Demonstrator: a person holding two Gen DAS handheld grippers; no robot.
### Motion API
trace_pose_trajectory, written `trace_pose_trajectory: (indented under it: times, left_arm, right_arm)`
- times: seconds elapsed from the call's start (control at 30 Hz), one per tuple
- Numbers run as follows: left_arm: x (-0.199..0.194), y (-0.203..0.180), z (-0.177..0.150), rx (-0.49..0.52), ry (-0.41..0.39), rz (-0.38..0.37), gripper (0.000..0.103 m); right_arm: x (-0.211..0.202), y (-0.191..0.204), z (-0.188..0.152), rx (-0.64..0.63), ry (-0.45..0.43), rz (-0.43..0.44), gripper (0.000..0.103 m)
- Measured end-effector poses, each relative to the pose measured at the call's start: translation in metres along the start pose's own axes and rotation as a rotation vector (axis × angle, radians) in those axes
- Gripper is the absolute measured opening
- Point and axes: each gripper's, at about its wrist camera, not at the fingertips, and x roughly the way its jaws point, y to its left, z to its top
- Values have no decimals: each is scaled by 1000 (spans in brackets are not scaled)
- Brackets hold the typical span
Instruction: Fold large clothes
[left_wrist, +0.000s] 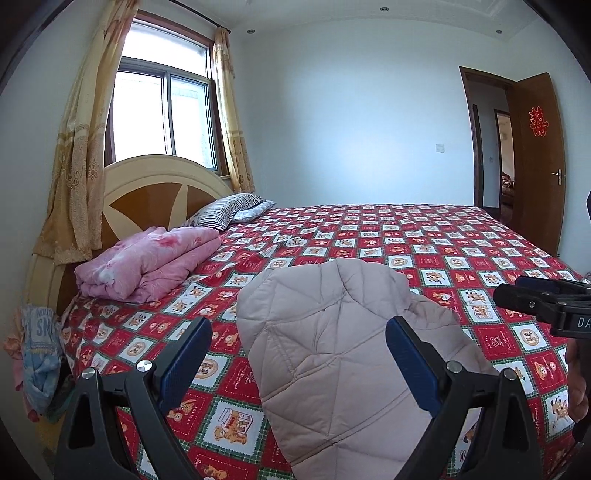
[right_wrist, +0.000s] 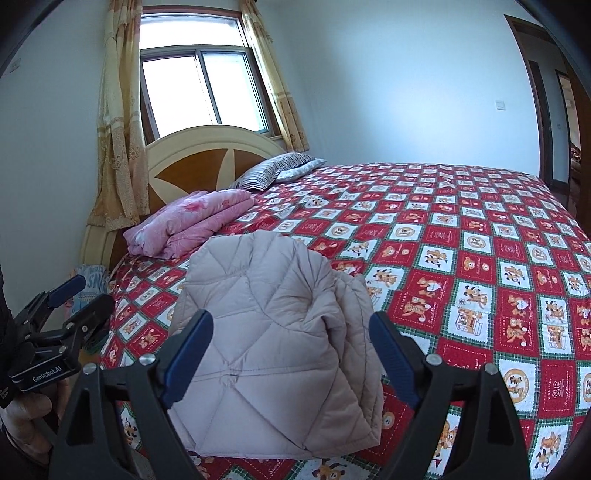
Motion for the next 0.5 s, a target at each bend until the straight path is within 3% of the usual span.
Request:
trace_pose_trajectory:
  times: [0.5]
  left_arm:
    - [5,0,-3,-1,13,3,95]
  right_arm:
    - [-3,3,0,-3,0,-2,89]
